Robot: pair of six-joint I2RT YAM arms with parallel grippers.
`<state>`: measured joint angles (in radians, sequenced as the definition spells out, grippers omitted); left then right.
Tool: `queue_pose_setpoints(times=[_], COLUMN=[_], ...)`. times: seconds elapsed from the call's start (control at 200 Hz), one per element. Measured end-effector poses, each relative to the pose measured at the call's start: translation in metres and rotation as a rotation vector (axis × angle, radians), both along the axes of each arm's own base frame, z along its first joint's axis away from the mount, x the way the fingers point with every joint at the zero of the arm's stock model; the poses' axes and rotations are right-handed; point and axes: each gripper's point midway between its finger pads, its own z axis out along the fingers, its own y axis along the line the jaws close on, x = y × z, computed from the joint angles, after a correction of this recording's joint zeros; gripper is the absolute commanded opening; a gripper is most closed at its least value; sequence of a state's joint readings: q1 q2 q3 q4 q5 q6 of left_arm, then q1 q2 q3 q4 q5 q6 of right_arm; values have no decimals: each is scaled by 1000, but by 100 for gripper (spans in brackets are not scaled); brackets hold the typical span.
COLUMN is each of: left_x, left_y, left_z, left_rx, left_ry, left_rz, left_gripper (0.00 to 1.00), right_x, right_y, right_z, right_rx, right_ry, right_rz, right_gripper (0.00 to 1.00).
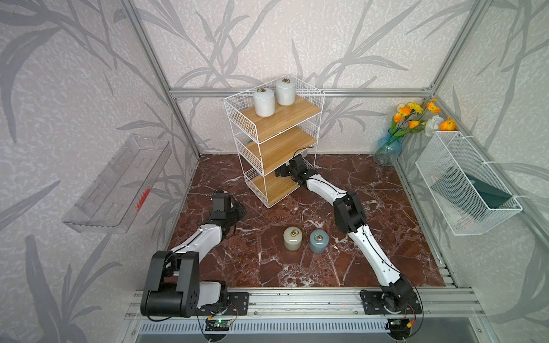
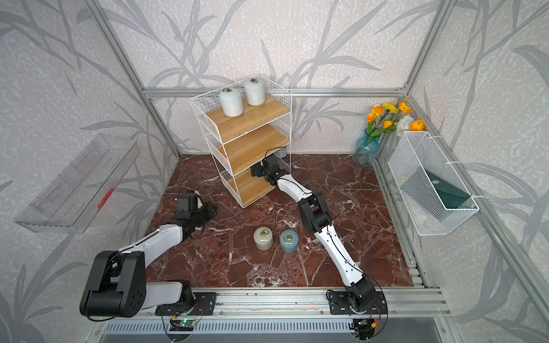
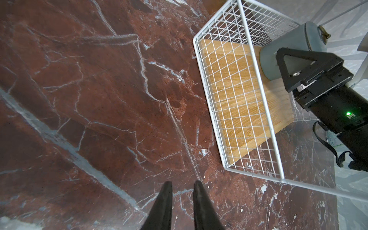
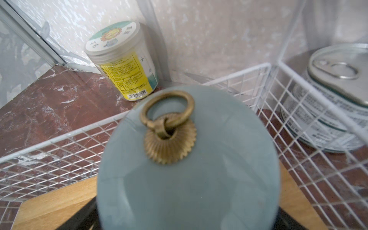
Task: Remove the tea canisters from the shelf
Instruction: Pick up the tea canister from the shelf.
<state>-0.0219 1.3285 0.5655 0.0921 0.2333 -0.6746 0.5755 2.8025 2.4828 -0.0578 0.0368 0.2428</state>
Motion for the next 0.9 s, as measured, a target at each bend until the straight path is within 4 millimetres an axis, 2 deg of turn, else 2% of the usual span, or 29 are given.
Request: queue_pose_setpoints(times=[0.27,0.33,0.485,0.64,0.735,0.9], left_x=[-1,-1,0,0,0,0], left_y=[-4,-5,-6,-7,-7,-8], left_z=[-4,-4,-4,-5,-5,-5], left_rx=[-16,-19,-24,-30,-35,-41], left_ry=[11,13,12,15,15,16], left_rz=[-17,-20,-25,-26,-27,-29], left_gripper=[20,20,20,20,20,20], right_x=[18,19,22,23,19,-5], right_y=[-7,-8,-12,-15,-12,-15], right_z=[6,7,7,7,5,3], right_rx=[5,7,4,5,-10,-71], right_ry=[-54,-57,-63,-67,-80,-94], right_rz=[-92,-103,-132,-146,-131,-97], right_gripper=[100,96,77,69,69,70])
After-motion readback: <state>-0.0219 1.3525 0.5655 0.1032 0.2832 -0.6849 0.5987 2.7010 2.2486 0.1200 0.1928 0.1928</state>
